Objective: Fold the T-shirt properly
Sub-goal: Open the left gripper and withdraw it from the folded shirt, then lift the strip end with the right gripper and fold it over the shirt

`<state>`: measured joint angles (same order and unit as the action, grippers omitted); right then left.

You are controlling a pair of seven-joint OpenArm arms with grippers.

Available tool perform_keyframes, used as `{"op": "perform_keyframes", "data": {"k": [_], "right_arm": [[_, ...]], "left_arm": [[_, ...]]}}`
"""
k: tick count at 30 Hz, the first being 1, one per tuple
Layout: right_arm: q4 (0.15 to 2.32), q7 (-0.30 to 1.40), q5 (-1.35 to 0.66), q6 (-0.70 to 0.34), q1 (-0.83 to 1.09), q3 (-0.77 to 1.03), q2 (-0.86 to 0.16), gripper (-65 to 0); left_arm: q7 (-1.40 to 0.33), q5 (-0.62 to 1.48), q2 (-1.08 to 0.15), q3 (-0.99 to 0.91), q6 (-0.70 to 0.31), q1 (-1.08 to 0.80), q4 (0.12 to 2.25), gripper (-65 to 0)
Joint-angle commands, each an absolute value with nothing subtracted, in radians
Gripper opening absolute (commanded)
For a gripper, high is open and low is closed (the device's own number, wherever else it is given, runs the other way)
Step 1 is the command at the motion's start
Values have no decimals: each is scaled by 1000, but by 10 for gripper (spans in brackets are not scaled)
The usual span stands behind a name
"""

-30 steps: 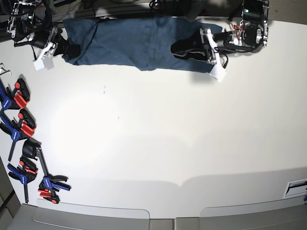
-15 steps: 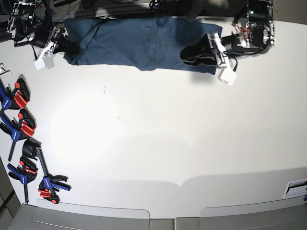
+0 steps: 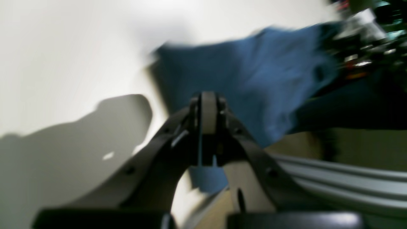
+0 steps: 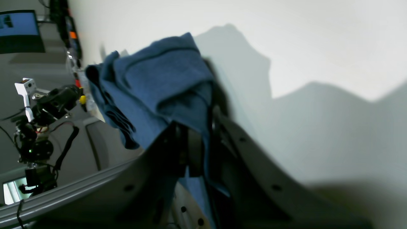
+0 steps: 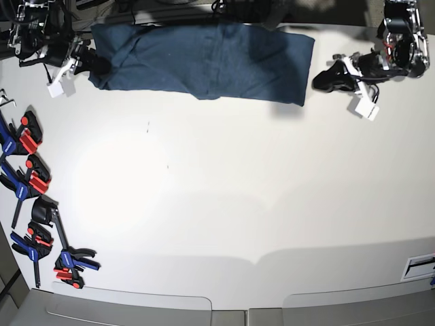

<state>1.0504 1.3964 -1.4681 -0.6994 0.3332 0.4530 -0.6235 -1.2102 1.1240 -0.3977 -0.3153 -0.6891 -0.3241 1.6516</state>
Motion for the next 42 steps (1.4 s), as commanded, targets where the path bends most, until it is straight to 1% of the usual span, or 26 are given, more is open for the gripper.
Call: {"op": "perform_keyframes", "data": {"k": [1, 5, 8, 12, 17, 20, 24, 33, 38, 42], "right_arm": [[1058, 1396, -1484, -698, 332, 459, -655, -650], [1062, 1396, -1484, -698, 332, 459, -659, -650], [1087, 1396, -1484, -698, 333, 459, -656, -650], [1166, 1396, -1484, -698, 333, 459, -656, -650], [1319, 1396, -1484, -698, 333, 458, -654, -650], [1422, 1396, -1484, -698, 333, 458, -628, -650], [1568, 1396, -1484, -698, 334, 458, -536, -650], [1830, 1396, -1484, -698, 333, 457, -218, -650], [1858, 1396, -1484, -698, 332, 457, -75, -650], [1858, 1396, -1484, -698, 332, 449, -15, -650]], "left_arm": [[-1177, 1111, -416, -322, -698, -333, 1668, -650], [-1072, 944, -419, -322, -698, -385, 1668, -650], [-1023, 882, -419, -322, -698, -415, 1668, -650], [-1023, 880, -418, -322, -698, -430, 1668, -650], [-1023, 881, -418, -322, -698, -433, 1668, -650], [-1023, 881, -415, -322, -698, -432, 1668, -650], [-1023, 883, -413, -321, -698, -432, 1668, -650], [-1023, 883, -413, -321, -698, -432, 1668, -650], [-1022, 883, -413, -321, -698, -432, 1668, -650], [-1015, 883, -413, -321, -698, -432, 1668, -650]]}}
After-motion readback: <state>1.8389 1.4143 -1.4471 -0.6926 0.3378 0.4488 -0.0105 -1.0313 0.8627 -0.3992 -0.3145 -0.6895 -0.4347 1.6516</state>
